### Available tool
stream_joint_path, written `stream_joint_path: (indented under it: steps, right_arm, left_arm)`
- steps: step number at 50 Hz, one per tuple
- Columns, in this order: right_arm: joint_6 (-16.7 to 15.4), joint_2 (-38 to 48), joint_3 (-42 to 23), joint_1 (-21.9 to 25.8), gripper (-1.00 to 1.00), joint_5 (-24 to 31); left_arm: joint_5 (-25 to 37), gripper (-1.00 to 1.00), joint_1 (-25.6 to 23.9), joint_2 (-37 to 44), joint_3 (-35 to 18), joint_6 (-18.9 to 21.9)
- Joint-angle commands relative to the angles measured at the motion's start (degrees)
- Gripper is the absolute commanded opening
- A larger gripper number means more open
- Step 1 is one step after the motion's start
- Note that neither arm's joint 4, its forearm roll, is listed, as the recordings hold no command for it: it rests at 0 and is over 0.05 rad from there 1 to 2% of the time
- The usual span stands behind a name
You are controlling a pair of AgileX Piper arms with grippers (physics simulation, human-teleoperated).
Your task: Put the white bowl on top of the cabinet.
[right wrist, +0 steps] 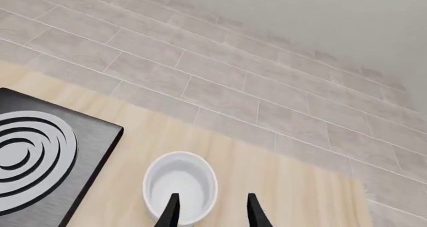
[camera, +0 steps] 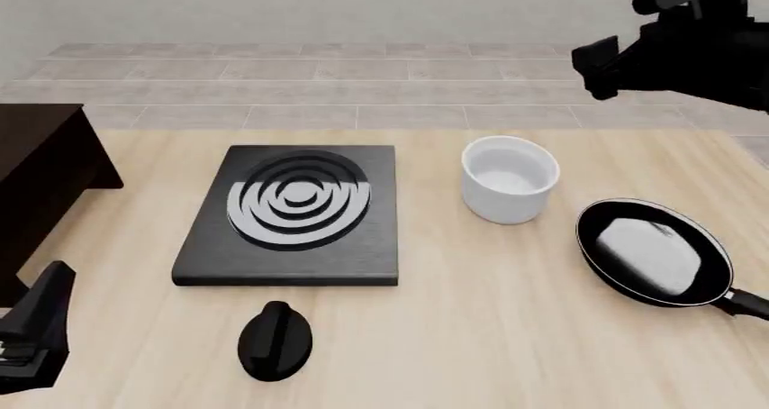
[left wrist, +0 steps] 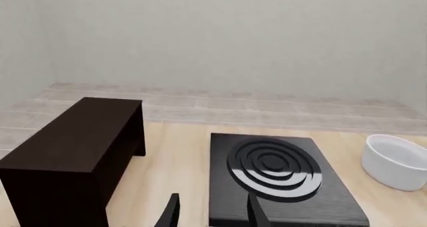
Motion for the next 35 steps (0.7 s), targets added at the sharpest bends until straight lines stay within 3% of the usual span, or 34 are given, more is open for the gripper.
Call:
stream_joint_path:
  steps: [1, 22, 35]
  right_arm:
    - [-0.3, 5.8, -4.4, 0.2, 1.00, 1.9]
    - [5.0, 11.8, -4.7, -0.3, 1.00, -0.3]
    - [5.5, 14.2, -3.9, -1.4, 1.00, -2.8]
  left_arm:
    - [0.1, 1.00, 0.0, 0.2, 0.1, -0.1]
    - [-2.7, 1.00, -0.1, 3.9, 0.4, 0.6]
    - [-4.8, 1.00, -0.2, 6.9, 0.5, 1.4]
